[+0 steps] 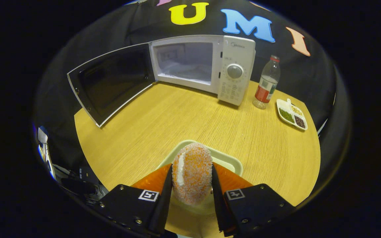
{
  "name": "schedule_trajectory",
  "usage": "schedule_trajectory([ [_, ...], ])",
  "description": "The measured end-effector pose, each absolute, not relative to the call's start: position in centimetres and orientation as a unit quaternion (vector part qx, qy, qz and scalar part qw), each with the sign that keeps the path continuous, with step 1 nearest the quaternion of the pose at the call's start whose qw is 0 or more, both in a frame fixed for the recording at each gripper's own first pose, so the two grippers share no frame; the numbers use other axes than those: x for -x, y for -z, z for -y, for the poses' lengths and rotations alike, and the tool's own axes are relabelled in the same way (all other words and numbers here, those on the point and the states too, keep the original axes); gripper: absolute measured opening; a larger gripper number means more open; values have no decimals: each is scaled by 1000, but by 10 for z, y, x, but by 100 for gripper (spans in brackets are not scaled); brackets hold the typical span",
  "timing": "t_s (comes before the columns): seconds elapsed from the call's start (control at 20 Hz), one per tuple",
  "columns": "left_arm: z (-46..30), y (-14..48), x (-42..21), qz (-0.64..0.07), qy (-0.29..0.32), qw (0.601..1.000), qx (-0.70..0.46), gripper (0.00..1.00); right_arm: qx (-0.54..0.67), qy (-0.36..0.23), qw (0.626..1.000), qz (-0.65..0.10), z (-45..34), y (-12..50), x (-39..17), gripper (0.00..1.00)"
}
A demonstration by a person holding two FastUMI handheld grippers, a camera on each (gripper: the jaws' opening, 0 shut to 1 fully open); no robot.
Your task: Open the microwave oven with the left hand, put the food in, and close the microwave oven.
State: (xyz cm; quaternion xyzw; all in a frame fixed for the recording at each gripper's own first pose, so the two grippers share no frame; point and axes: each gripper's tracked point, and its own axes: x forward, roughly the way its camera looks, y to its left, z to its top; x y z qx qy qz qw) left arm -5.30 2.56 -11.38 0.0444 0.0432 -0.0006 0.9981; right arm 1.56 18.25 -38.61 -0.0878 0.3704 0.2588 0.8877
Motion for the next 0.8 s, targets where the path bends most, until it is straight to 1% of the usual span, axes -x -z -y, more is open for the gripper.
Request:
schedule_trajectory([
  [0.1,-30,119,48,-44,1,998,-34,100,56,-271,890,-362,-205,365,-22,59],
  [0.25,-43,125,41,-45,-2,999,-31,100,-37,-289,889,-353,-250,328,-39,58],
  [0.3,-46,128,37,-47,1,998,-32,98,-58,-296,887,-349,-263,317,-43,58],
  [0.4,-54,134,31,-52,5,998,-36,97,-89,-303,892,-325,-290,293,-63,58],
  [0.45,-60,136,28,-54,6,998,-38,100,-110,-303,891,-319,-304,286,-70,58],
  [0.65,-81,140,14,-57,10,998,-36,100,-198,-290,890,-291,-346,261,-108,58],
  [0.8,-92,145,3,-59,16,997,-40,100,-219,-267,896,-281,-362,263,-136,58],
])
